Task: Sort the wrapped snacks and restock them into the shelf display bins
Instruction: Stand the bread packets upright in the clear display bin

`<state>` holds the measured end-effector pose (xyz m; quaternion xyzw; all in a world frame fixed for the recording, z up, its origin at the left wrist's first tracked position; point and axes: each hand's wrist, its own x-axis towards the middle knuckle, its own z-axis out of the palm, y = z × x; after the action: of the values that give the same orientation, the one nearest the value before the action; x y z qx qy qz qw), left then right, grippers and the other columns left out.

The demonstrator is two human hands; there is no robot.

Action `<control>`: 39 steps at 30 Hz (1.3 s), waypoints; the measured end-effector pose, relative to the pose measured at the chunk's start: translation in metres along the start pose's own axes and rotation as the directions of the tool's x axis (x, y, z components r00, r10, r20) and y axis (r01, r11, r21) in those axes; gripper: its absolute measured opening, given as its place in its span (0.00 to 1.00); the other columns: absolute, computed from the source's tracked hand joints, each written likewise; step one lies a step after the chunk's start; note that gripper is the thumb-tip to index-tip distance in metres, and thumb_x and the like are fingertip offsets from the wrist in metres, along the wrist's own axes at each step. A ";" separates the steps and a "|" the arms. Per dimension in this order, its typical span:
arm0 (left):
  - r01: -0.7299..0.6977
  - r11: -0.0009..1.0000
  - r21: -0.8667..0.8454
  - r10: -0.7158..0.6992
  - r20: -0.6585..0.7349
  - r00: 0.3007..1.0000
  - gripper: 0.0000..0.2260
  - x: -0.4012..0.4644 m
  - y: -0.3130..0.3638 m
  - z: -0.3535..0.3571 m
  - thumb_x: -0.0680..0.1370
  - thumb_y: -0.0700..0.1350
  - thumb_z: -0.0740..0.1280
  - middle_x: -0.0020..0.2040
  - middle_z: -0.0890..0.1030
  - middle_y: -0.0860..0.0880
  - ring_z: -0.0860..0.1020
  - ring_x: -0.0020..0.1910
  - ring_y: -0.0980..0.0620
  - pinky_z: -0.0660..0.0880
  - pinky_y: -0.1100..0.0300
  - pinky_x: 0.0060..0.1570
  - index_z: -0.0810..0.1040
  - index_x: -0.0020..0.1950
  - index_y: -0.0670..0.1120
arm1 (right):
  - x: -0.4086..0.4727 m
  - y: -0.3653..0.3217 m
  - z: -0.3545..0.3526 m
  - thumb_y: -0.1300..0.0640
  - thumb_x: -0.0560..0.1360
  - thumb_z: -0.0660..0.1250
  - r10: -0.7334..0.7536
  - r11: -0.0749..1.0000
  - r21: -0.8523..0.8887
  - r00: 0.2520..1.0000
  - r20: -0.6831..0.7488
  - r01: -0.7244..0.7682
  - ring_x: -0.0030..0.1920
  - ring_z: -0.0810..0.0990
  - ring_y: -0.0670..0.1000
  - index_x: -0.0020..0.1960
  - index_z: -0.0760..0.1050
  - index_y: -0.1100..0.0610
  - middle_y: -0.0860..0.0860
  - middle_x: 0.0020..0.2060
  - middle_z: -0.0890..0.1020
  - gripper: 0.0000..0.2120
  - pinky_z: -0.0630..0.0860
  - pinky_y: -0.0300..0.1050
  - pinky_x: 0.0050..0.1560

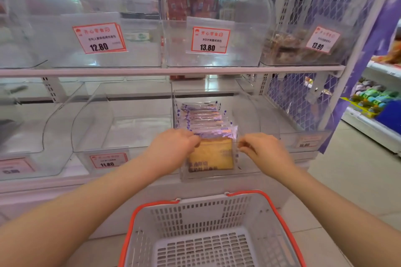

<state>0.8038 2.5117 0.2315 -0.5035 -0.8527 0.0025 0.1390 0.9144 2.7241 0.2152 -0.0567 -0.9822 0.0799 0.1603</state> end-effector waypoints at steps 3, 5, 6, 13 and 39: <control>0.056 0.998 -0.018 -0.056 0.023 0.998 0.09 0.017 -0.012 0.004 0.79 0.42 0.58 0.56 0.78 0.49 0.75 0.54 0.46 0.70 0.55 0.48 0.74 0.57 0.48 | 0.023 0.001 0.006 0.56 0.76 0.63 0.052 0.999 -0.004 0.999 -0.009 -0.052 0.52 0.77 0.53 0.49 0.78 0.53 0.49 0.49 0.82 0.06 0.69 0.45 0.47; 0.072 0.997 0.033 -0.074 0.068 0.995 0.09 0.026 -0.017 0.012 0.79 0.42 0.58 0.56 0.77 0.49 0.76 0.54 0.45 0.70 0.56 0.47 0.73 0.58 0.48 | 0.037 0.004 0.017 0.55 0.77 0.62 0.069 0.997 -0.031 0.997 0.034 -0.068 0.53 0.77 0.54 0.50 0.78 0.53 0.50 0.49 0.82 0.06 0.70 0.46 0.49; 0.076 0.995 0.060 -0.081 0.088 0.993 0.09 0.030 -0.018 0.017 0.79 0.41 0.58 0.56 0.77 0.48 0.76 0.54 0.45 0.69 0.56 0.46 0.72 0.58 0.48 | 0.043 0.006 0.023 0.54 0.77 0.62 0.080 0.996 -0.048 0.995 0.062 -0.077 0.53 0.77 0.55 0.50 0.78 0.52 0.50 0.50 0.82 0.07 0.70 0.46 0.49; 0.059 0.992 0.113 -0.072 0.120 0.990 0.12 0.051 -0.029 0.046 0.76 0.36 0.58 0.55 0.78 0.47 0.76 0.53 0.45 0.71 0.54 0.49 0.72 0.57 0.46 | 0.069 0.019 0.051 0.53 0.77 0.61 0.153 0.986 -0.084 0.980 0.123 -0.144 0.54 0.77 0.56 0.51 0.78 0.50 0.51 0.51 0.82 0.07 0.69 0.46 0.44; 0.670 0.704 -0.235 -0.500 0.506 0.703 0.19 -0.203 0.017 0.188 0.75 0.44 0.63 0.64 0.70 0.42 0.68 0.65 0.44 0.62 0.57 0.64 0.68 0.65 0.41 | -0.089 -0.116 0.139 0.58 0.78 0.59 -0.195 0.922 0.385 0.813 0.549 -0.039 0.47 0.78 0.54 0.49 0.78 0.59 0.54 0.45 0.82 0.09 0.72 0.45 0.46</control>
<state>0.8657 2.3709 0.0008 -0.2038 -0.9601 -0.1139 -0.1540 0.9433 2.5791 0.0785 0.0432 -0.9513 0.2744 -0.1339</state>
